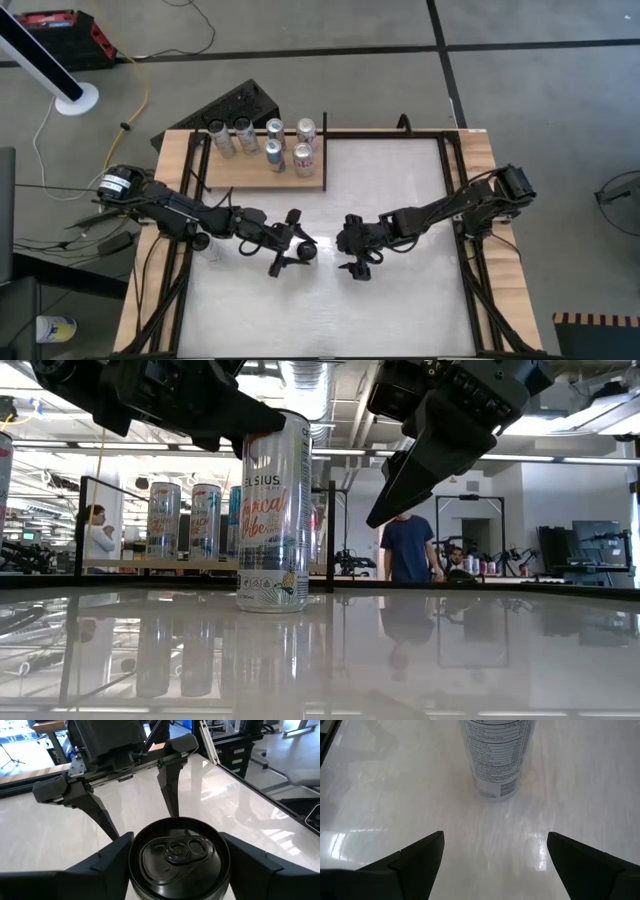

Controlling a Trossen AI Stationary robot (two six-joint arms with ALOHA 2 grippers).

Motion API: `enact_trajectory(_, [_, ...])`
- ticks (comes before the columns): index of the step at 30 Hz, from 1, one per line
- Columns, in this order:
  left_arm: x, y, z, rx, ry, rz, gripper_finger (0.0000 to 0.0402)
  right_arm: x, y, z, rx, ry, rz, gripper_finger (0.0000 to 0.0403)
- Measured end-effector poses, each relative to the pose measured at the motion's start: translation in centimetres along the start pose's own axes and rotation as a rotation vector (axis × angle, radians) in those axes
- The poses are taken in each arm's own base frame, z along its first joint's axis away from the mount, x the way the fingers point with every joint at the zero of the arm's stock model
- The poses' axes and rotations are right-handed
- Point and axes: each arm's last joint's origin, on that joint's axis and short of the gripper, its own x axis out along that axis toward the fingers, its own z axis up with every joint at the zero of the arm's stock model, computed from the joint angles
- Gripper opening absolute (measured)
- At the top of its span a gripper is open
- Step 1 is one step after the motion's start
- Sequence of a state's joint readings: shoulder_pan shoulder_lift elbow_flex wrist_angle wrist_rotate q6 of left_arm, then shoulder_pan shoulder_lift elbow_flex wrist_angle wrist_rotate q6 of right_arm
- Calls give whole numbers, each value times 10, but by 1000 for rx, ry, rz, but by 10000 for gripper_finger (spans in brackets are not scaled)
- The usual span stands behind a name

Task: Place canned beverage on shelf
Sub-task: Put the white-yellow soda can on the shelf aligned with the other white-yellow soda can

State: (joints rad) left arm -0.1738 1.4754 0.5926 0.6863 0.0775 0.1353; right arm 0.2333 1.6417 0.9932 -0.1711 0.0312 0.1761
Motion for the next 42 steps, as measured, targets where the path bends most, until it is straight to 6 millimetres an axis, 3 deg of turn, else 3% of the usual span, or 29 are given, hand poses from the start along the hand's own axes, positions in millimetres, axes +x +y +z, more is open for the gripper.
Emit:
enact_trajectory(6, [-5, 1, 6, -4, -13, 19, 237, 0, 0, 0, 0, 0, 0, 379])
enact_trajectory(12, [-23, 5, 25, 5, -56, 40, 237, 0, 0, 0, 0, 0, 0, 379])
enact_trajectory(26, [-105, 28, 65, -4, -57, 297, 239, 0, 0, 1, 1, -7, 0, 379])
enact_trajectory(42, [-175, 63, 52, -23, 141, 701, 240, 0, -11, 4, 24, -22, -16, 379])
